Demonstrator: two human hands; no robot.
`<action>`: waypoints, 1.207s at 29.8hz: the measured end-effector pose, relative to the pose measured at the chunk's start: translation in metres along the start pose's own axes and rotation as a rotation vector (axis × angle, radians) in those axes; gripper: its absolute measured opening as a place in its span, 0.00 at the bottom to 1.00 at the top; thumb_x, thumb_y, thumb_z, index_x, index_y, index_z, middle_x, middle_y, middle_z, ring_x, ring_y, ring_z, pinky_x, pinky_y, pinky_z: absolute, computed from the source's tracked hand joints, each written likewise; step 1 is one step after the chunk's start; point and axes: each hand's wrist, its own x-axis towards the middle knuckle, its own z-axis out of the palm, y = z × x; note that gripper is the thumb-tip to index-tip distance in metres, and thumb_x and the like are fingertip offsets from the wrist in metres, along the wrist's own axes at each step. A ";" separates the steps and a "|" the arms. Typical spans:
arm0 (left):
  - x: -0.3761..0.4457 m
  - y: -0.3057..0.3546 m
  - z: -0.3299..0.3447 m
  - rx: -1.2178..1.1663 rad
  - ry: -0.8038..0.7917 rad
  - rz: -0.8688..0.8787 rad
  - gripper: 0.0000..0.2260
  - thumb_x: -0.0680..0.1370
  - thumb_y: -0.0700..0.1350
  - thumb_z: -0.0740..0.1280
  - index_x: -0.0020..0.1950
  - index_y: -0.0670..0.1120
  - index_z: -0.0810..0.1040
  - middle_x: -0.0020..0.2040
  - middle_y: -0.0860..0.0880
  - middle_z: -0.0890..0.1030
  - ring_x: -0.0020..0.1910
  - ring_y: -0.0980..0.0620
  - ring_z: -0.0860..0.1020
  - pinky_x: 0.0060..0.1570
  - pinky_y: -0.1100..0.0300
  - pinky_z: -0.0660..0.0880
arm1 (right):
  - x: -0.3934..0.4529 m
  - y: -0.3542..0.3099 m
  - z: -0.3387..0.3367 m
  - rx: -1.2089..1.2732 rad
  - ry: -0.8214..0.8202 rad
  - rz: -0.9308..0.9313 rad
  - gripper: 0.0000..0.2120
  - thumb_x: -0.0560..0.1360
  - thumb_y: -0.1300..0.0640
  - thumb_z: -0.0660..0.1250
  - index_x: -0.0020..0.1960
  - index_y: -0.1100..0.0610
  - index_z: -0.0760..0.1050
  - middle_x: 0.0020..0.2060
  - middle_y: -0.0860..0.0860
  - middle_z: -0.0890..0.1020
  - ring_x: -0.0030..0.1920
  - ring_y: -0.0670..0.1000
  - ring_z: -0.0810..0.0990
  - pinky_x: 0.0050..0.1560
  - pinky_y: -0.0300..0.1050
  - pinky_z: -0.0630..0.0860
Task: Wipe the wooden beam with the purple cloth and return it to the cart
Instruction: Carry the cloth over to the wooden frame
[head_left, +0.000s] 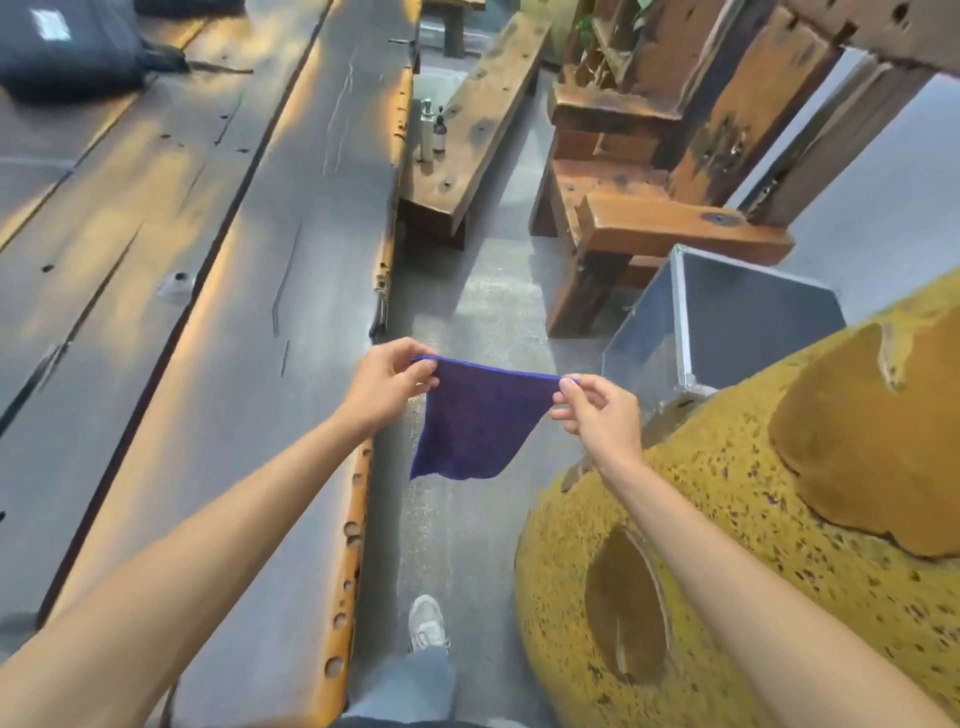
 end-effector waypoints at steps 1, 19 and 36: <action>0.018 0.001 -0.003 0.004 0.003 -0.001 0.05 0.80 0.35 0.68 0.54 0.35 0.81 0.50 0.34 0.84 0.46 0.45 0.84 0.55 0.50 0.82 | 0.019 -0.005 0.004 -0.004 -0.016 0.003 0.03 0.80 0.57 0.70 0.51 0.56 0.82 0.41 0.56 0.88 0.34 0.48 0.86 0.32 0.36 0.77; 0.393 0.046 0.023 0.074 0.063 0.005 0.10 0.81 0.39 0.68 0.44 0.52 0.84 0.43 0.49 0.86 0.44 0.49 0.87 0.49 0.57 0.84 | 0.384 -0.071 0.061 0.017 -0.081 -0.026 0.05 0.81 0.58 0.68 0.54 0.59 0.81 0.41 0.57 0.88 0.34 0.52 0.87 0.30 0.37 0.75; 0.806 0.130 0.078 0.092 0.007 0.084 0.06 0.81 0.35 0.66 0.48 0.43 0.81 0.43 0.43 0.83 0.37 0.57 0.84 0.42 0.65 0.81 | 0.786 -0.159 0.091 0.087 -0.053 -0.051 0.03 0.82 0.59 0.67 0.52 0.56 0.80 0.36 0.48 0.88 0.29 0.47 0.85 0.27 0.35 0.74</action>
